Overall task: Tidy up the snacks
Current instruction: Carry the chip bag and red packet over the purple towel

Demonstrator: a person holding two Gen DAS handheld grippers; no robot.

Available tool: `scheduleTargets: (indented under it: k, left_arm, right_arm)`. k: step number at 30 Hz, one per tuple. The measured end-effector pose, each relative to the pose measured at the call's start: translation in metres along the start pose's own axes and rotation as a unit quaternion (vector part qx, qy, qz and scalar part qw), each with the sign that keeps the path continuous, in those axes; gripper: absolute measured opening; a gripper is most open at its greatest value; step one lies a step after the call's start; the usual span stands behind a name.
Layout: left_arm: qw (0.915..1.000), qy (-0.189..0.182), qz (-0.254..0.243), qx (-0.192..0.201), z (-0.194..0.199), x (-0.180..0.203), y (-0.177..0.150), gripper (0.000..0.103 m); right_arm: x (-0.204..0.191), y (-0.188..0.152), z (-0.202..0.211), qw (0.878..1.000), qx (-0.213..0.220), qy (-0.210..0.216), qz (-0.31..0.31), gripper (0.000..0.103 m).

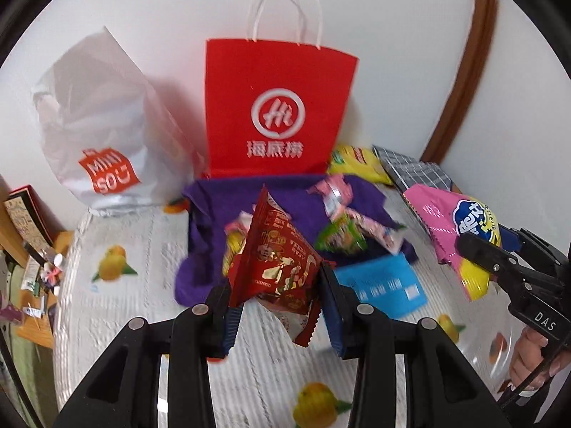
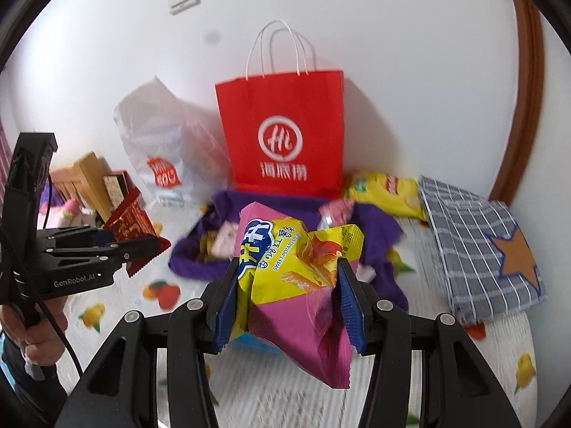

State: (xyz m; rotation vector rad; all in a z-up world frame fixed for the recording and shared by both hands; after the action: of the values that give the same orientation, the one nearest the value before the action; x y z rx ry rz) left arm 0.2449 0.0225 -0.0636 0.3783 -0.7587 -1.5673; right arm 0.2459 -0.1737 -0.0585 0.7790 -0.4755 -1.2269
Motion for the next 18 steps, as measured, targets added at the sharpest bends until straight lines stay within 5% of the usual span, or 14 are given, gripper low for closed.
scheduleTargets:
  k: [18]
  left_arm:
    - [0.9993, 0.012, 0.032, -0.013, -0.065, -0.026, 0.089, 0.038]
  right_arm:
    - [0.0, 0.082, -0.09, 1.0, 0.009, 0.004, 0.01, 0.05]
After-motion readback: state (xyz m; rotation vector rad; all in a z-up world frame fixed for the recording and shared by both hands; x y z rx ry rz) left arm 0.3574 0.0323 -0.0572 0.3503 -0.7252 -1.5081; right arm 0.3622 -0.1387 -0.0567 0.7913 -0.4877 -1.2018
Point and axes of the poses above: each gripper's, at about its wrist camera, not at the fingertips, and z roughly against the way its jaws point, x to its right, y to its top, the point moved 4 cm from there along -z, roughly the way its jaws point, and after that the axes turned 5 degrees about -y, right-handed, at the moved point
